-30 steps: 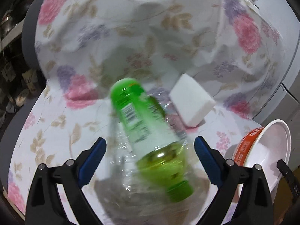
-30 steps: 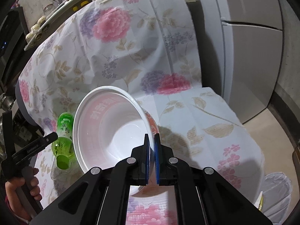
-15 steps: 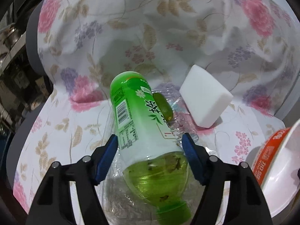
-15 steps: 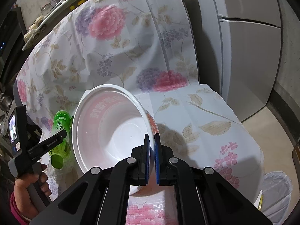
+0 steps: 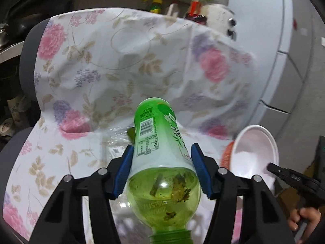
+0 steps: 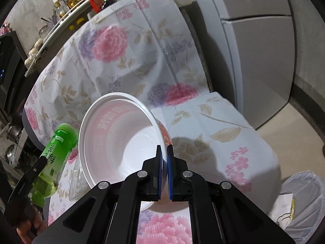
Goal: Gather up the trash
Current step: 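Grasp the green-capped plastic bottle with the left gripper and lift it, then carry bottle and bowl to the bin and open both grippers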
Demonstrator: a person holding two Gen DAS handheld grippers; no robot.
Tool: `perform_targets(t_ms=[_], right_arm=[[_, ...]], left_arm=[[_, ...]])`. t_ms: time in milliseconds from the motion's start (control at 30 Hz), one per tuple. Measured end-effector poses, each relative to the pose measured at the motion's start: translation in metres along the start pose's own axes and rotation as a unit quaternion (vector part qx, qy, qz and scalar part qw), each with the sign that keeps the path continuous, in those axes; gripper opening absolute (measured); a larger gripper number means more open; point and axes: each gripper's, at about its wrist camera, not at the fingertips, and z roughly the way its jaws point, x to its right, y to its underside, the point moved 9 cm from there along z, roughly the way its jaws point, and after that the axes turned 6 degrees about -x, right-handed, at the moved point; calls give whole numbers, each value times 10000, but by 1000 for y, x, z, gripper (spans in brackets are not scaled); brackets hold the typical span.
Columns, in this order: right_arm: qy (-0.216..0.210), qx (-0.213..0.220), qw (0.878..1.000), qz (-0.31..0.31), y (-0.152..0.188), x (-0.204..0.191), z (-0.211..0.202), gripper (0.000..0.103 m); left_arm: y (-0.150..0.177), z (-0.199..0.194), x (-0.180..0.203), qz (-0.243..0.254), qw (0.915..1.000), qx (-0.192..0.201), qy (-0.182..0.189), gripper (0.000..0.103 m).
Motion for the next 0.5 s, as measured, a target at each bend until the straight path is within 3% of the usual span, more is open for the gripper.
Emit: perform_targets(t_ms=[233, 500], right_arm=[[265, 106, 9995, 92, 15, 26, -37, 5], [797, 265, 9950, 543, 44, 95, -95, 5]], left_arm=[[24, -28, 50, 451, 9970, 185, 607, 57], [67, -33, 142, 1157, 9818, 55, 1506, 57]])
